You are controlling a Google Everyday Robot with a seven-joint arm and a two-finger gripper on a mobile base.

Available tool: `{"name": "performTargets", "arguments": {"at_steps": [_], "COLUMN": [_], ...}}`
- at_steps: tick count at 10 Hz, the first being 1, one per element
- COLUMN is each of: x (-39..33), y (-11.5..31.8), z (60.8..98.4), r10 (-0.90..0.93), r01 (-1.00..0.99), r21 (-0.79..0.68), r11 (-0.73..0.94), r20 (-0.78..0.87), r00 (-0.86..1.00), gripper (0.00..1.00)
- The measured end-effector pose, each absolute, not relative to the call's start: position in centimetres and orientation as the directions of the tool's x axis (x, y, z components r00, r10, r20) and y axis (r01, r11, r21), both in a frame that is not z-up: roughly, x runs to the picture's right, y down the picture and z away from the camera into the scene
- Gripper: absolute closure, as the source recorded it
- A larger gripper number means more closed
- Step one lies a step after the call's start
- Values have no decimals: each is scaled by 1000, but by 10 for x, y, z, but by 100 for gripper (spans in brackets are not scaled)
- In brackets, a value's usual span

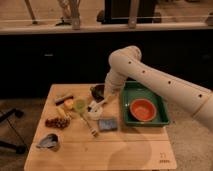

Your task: Place brush in paper cup

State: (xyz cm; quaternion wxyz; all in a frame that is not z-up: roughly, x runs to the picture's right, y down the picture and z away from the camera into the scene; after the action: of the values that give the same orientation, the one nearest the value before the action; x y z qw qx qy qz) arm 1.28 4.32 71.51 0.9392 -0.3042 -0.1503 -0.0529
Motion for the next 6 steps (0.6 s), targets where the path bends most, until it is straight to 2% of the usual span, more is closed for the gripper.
{"name": "performTargets", "arguments": {"at_steps": [6], "x": [16], "y": [38], "z": [717], "r10": [-60], "r01": [196], "r21": [-533], "r11": [823], "r20": [262], "r00": [963], "gripper": [99]}}
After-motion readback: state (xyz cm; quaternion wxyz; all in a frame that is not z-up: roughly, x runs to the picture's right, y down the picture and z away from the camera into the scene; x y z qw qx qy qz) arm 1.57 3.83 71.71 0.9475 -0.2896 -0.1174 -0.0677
